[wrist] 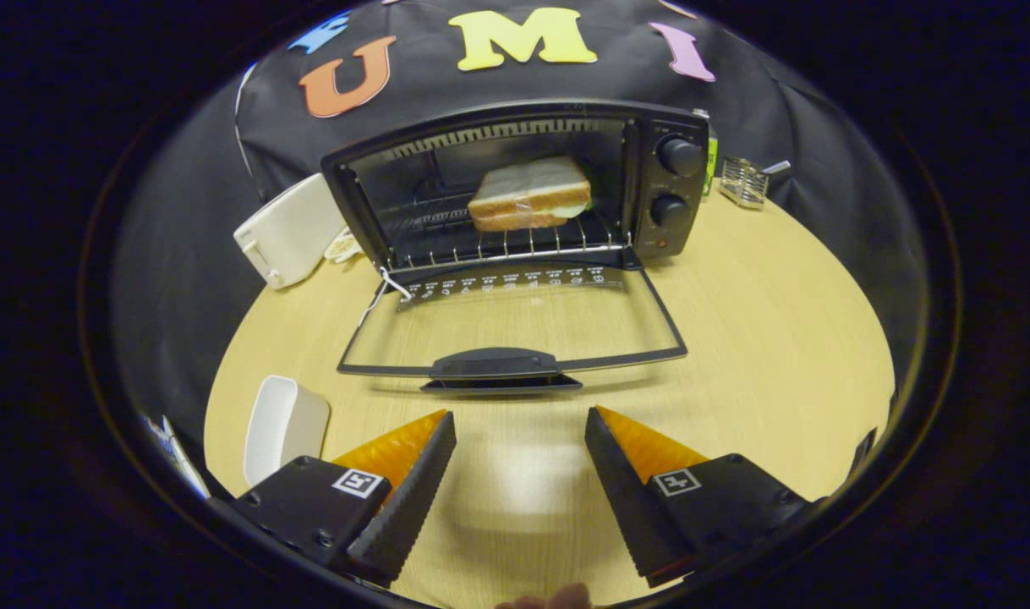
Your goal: Open the toaster oven, put the food inside, and close the toaster oven door.
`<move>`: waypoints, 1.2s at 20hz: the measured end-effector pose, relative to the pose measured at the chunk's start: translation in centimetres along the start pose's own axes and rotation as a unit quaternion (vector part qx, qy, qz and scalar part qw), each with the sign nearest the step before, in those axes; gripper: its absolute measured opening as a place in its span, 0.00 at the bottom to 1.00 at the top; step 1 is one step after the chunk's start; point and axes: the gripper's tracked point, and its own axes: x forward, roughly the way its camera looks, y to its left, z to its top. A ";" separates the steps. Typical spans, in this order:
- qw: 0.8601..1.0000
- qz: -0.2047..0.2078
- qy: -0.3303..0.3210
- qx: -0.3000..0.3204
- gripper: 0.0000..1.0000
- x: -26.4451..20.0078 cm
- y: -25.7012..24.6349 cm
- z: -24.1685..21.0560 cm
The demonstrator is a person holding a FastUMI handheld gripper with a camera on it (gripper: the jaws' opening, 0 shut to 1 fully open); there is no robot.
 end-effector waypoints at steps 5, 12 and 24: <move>1.000 -0.006 0.013 -0.004 1.00 2.3 0.4 -0.7; 0.999 -0.035 -0.005 -0.012 1.00 3.1 -0.1 0.4; 0.994 -0.014 -0.106 -0.005 1.00 -3.6 1.1 7.5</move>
